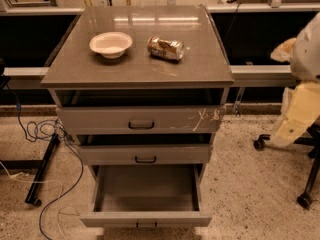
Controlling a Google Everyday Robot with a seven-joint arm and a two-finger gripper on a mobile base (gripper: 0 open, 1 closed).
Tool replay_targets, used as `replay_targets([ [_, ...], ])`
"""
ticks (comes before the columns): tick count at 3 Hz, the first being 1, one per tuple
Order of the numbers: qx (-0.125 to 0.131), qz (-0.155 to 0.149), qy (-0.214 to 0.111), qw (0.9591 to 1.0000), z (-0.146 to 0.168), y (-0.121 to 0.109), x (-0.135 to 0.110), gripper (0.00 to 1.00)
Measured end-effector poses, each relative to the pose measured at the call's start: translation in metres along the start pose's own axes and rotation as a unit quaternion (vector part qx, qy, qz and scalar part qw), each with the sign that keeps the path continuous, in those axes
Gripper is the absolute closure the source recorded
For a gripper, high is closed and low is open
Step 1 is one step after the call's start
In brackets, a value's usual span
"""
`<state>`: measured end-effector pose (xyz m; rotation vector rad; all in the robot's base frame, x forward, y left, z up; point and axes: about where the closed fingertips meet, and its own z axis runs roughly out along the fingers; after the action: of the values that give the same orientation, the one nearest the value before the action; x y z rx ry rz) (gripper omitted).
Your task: Close bottom drawer
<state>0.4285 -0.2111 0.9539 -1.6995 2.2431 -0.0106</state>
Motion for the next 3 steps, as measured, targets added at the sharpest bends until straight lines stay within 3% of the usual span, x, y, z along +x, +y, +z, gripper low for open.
replay_targets([
  [1,-0.038,0.018,-0.048,0.998,0.043,0.03,0.006,0.0],
  [2,-0.051,0.021,-0.108,0.9927,0.08,0.052,0.018,0.0],
  [3,-0.051,0.021,-0.108,0.9927,0.08,0.052,0.018,0.0],
])
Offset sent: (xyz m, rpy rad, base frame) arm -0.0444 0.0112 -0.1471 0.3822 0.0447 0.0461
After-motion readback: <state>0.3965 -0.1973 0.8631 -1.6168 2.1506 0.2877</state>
